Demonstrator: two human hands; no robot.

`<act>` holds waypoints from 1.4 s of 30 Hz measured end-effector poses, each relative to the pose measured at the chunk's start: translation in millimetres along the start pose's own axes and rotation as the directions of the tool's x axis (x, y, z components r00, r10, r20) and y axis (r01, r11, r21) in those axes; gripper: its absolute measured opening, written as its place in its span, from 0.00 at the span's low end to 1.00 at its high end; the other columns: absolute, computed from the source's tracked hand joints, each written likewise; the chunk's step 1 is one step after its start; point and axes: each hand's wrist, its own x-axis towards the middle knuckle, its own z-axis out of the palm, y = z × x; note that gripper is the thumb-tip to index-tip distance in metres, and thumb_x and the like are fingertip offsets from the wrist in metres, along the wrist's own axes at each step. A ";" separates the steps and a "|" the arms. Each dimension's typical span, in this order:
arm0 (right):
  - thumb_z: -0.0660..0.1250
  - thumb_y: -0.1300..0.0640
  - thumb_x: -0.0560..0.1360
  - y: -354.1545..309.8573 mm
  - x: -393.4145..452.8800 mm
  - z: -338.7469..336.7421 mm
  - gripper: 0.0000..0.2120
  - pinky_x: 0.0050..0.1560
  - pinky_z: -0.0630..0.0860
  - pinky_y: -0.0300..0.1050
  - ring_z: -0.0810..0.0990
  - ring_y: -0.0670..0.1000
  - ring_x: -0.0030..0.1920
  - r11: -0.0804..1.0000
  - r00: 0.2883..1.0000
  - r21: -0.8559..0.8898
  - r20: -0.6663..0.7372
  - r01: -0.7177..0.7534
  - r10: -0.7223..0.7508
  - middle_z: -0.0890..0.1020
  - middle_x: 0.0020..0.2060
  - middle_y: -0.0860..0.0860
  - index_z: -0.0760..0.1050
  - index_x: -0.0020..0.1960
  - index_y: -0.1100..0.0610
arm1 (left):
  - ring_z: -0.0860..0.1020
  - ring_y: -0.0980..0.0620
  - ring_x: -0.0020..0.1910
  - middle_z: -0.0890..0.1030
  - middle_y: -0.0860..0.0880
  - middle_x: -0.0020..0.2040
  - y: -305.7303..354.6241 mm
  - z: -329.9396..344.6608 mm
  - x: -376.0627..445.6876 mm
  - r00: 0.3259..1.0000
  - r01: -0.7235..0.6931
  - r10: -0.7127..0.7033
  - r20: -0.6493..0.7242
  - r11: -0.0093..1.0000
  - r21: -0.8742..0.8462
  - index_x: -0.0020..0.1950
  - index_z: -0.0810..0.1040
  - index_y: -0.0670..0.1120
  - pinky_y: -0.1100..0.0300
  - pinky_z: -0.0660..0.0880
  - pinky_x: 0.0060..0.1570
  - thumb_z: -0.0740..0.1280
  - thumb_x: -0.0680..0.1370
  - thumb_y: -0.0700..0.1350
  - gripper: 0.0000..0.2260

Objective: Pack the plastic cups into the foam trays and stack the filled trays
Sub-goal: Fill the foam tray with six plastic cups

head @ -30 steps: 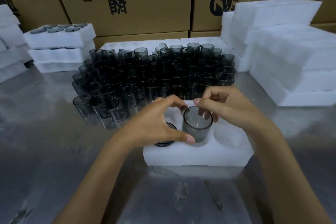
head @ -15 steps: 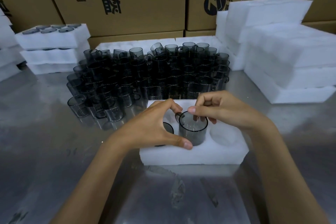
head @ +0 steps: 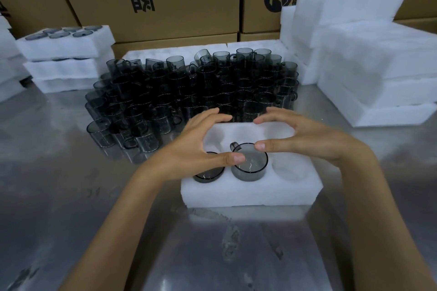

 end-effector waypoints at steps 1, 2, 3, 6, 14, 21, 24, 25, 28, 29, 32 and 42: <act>0.75 0.30 0.56 -0.3 -0.2 0.5 0.34 0.76 0.55 0.47 0.54 0.38 0.76 1.000 1.000 -0.009 0.011 -0.020 0.020 0.60 0.75 0.35 0.74 0.62 0.30 | 0.46 0.65 0.77 0.51 0.69 0.77 0.6 0.6 0.3 1.000 0.016 -0.016 0.006 1.000 0.017 0.73 0.61 0.70 0.52 0.50 0.77 0.69 0.60 0.75 0.43; 0.75 0.30 0.57 -0.4 -0.1 1.1 0.37 0.78 0.54 0.48 0.53 0.39 0.77 0.999 0.999 -0.010 0.026 -0.037 0.037 0.60 0.75 0.35 0.73 0.65 0.30 | 0.44 0.65 0.78 0.49 0.68 0.78 0.8 1.3 0.7 0.999 0.039 -0.039 0.022 0.999 0.030 0.74 0.59 0.69 0.49 0.48 0.78 0.68 0.59 0.75 0.45; 0.75 0.31 0.57 -0.7 0.0 2.1 0.38 0.78 0.53 0.49 0.51 0.39 0.78 0.999 0.998 -0.009 0.040 -0.051 0.052 0.60 0.75 0.34 0.71 0.67 0.31 | 0.43 0.64 0.78 0.47 0.68 0.78 0.4 1.7 1.2 0.997 0.066 -0.067 0.042 0.997 0.039 0.75 0.57 0.69 0.47 0.47 0.79 0.68 0.58 0.76 0.47; 0.76 0.34 0.62 -0.7 1.9 5.2 0.40 0.79 0.48 0.50 0.46 0.40 0.79 0.995 0.994 -0.067 0.067 -0.078 0.083 0.57 0.76 0.35 0.66 0.72 0.32 | 0.37 0.66 0.76 0.43 0.67 0.79 -0.8 3.6 3.6 0.988 0.121 -0.125 0.087 0.991 0.056 0.77 0.52 0.68 0.47 0.43 0.79 0.70 0.57 0.77 0.53; 0.78 0.42 0.67 4.1 2.8 16.4 0.35 0.75 0.52 0.43 0.50 0.39 0.77 0.998 0.999 -0.051 -0.038 -0.038 0.036 0.60 0.75 0.36 0.68 0.70 0.33 | 0.39 0.65 0.77 0.48 0.66 0.79 -3.2 6.9 7.2 0.990 0.109 -0.115 0.086 0.992 0.070 0.77 0.58 0.66 0.58 0.45 0.73 0.72 0.62 0.71 0.46; 0.74 0.56 0.75 18.1 14.5 35.4 0.13 0.52 0.74 0.30 0.79 0.35 0.55 0.825 0.885 0.489 -0.465 0.283 -0.027 0.83 0.53 0.37 0.82 0.58 0.45 | 0.56 0.60 0.76 0.64 0.62 0.73 -11.6 4.7 9.1 0.978 0.061 -0.069 -0.197 0.997 -0.048 0.67 0.75 0.63 0.52 0.58 0.75 0.76 0.70 0.48 0.27; 0.71 0.55 0.76 22.6 26.9 37.7 0.07 0.57 0.79 0.47 0.83 0.44 0.51 0.788 0.840 0.566 -0.529 0.240 0.124 0.86 0.47 0.42 0.84 0.52 0.45 | 0.56 0.59 0.76 0.65 0.61 0.72 -17.9 2.6 10.8 0.970 0.067 -0.079 -0.229 0.996 -0.057 0.65 0.76 0.62 0.51 0.59 0.75 0.76 0.69 0.48 0.26; 0.70 0.55 0.77 23.5 33.0 35.1 0.06 0.58 0.79 0.51 0.83 0.47 0.50 0.800 0.823 0.563 -0.542 0.207 0.169 0.86 0.46 0.44 0.84 0.51 0.47 | 0.56 0.58 0.76 0.65 0.61 0.73 -19.7 2.7 11.4 0.972 0.063 -0.073 -0.224 0.997 -0.054 0.64 0.76 0.63 0.50 0.58 0.76 0.76 0.69 0.49 0.25; 0.69 0.53 0.78 19.4 50.4 16.9 0.05 0.56 0.81 0.47 0.82 0.47 0.51 0.906 0.845 0.422 -0.497 0.036 0.198 0.85 0.48 0.45 0.83 0.50 0.48 | 0.53 0.57 0.78 0.64 0.61 0.74 -23.6 3.8 12.6 0.980 0.045 -0.050 -0.193 0.998 -0.032 0.62 0.76 0.66 0.46 0.56 0.76 0.76 0.68 0.52 0.24; 0.69 0.50 0.77 14.8 54.2 10.3 0.05 0.48 0.80 0.39 0.83 0.44 0.49 0.938 0.890 0.346 -0.417 -0.033 0.185 0.84 0.47 0.43 0.83 0.50 0.47 | 0.52 0.57 0.78 0.64 0.61 0.74 -23.9 4.0 12.7 0.981 0.048 -0.051 -0.187 0.999 -0.023 0.61 0.76 0.67 0.46 0.56 0.76 0.74 0.65 0.56 0.24; 0.70 0.43 0.76 0.4 65.8 -1.0 0.14 0.29 0.73 0.29 0.82 0.37 0.40 0.960 0.963 0.192 -0.140 -0.204 0.232 0.83 0.47 0.42 0.83 0.54 0.51 | 0.51 0.59 0.78 0.63 0.65 0.73 -22.6 4.5 11.7 0.981 0.069 -0.065 -0.182 0.997 0.016 0.59 0.75 0.69 0.47 0.58 0.76 0.66 0.58 0.65 0.28; 0.73 0.45 0.74 12.9 82.5 4.3 0.15 0.37 0.67 0.35 0.75 0.41 0.40 0.985 0.939 0.005 -0.300 -0.173 0.167 0.79 0.38 0.43 0.80 0.43 0.57 | 0.52 0.66 0.72 0.59 0.65 0.71 -22.5 -4.8 6.2 0.998 0.042 -0.039 -0.052 0.997 0.059 0.61 0.75 0.66 0.58 0.57 0.69 0.72 0.72 0.52 0.19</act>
